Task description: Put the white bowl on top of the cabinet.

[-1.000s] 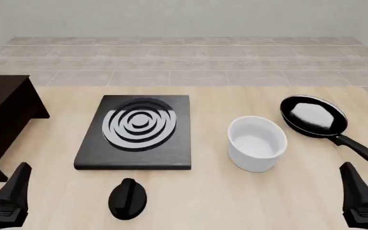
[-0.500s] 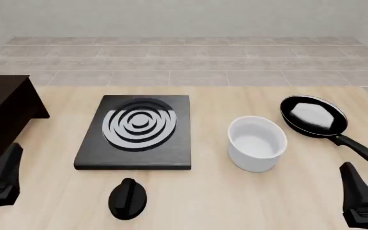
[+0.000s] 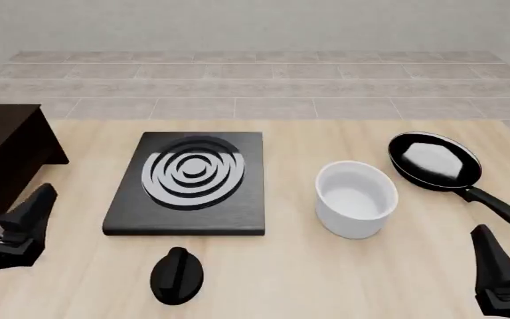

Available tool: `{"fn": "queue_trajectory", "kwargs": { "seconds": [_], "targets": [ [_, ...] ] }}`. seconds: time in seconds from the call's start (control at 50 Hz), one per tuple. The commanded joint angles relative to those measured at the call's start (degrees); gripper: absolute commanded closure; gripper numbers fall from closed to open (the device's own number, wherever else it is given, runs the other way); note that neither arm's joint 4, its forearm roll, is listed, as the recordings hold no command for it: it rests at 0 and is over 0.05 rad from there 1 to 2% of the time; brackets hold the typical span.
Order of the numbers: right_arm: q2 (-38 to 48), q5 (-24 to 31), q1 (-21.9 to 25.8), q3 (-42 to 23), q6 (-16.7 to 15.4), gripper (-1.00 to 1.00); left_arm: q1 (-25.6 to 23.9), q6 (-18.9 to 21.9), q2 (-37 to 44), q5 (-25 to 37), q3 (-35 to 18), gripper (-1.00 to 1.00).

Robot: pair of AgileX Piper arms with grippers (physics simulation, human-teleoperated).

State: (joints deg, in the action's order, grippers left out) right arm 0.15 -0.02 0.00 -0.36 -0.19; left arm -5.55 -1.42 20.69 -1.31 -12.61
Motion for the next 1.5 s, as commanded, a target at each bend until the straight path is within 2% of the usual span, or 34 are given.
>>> {"fn": "queue_trajectory", "kwargs": {
  "seconds": [0.02, 0.24, 0.38, 0.44, 0.46, 0.48, 0.5, 0.52, 0.56, 0.58, 0.6, 0.62, 0.72, 0.88, 1.0, 1.14, 1.28, 1.4, 1.48, 1.5],
  "targets": [
    [0.0, 0.5, 0.0, -0.2, 0.2, -1.0, -3.9, 2.1, 7.2, 19.3, -25.0, -1.0],
    [0.1, 0.3, 0.0, 0.0, 0.4, -1.0, -4.2, 1.7, 13.7, 16.8, -29.7, -1.0],
    [-0.1, 0.0, 0.0, 0.0, 0.0, -1.0, -7.6, 2.0, 14.2, 18.4, -31.4, -1.0],
    [0.1, 0.3, 0.0, 0.0, 0.3, -1.0, -10.2, 3.8, 15.0, 19.0, -30.8, -1.0],
    [0.0, 0.2, 0.0, 0.0, 0.2, -1.0, -9.8, 2.8, 15.8, 20.9, -35.2, -1.0],
    [-0.1, 0.0, 0.0, -0.1, -0.1, -1.0, -13.7, 3.3, 18.6, 17.6, -33.5, -1.0],
    [-0.1, 0.0, 0.0, -0.1, -0.2, -1.0, -13.3, 3.6, 19.6, 12.7, -29.2, -1.0],
    [-0.1, 0.0, 0.0, -0.2, -0.2, -1.0, -14.1, 3.6, 20.1, 13.0, -29.4, -1.0],
    [-0.1, 0.1, 0.0, -0.1, 0.0, -1.0, -14.8, 2.8, 23.0, 20.4, -37.4, -1.0],
    [-0.1, 0.4, 0.0, -0.1, 0.2, -1.0, -13.9, 3.8, 25.2, 26.3, -43.5, -1.0],
    [0.0, 0.5, 0.0, -0.1, 0.3, -1.0, -16.4, 4.2, 24.8, 28.9, -47.5, -1.0],
    [0.0, 0.6, 0.0, -0.1, 0.3, -1.0, -17.1, 5.4, 26.1, 30.4, -49.1, -1.0],
    [-0.1, 0.2, 0.0, -0.3, -0.2, -1.0, -18.6, 5.6, 29.5, 26.8, -47.2, -1.0],
    [-0.1, 0.0, 0.0, -0.2, -0.2, -1.0, -19.7, 4.9, 34.3, 25.9, -50.7, -1.0],
    [0.0, 0.4, 0.0, -0.2, 0.1, -1.0, -23.2, 4.7, 38.1, 26.8, -52.4, -1.0],
    [0.1, 0.1, 0.0, 0.1, 0.3, -1.0, -27.2, 6.9, 43.0, 28.2, -56.9, -1.0],
    [0.0, 0.4, 0.0, -0.1, 0.2, -1.0, -30.3, 8.4, 49.2, 32.1, -65.2, -1.0],
    [-0.1, 0.0, 0.0, -0.1, -0.1, -1.0, -34.0, 10.6, 53.2, 33.8, -68.2, -1.0],
    [-0.1, 0.5, 0.0, -0.2, 0.2, -1.0, -35.7, 9.9, 55.1, 35.0, -70.1, -1.0],
    [0.0, 0.3, 0.0, 0.0, 0.3, -1.0, -36.7, 11.2, 56.6, 35.5, -71.0, -1.0]
  ]
}}
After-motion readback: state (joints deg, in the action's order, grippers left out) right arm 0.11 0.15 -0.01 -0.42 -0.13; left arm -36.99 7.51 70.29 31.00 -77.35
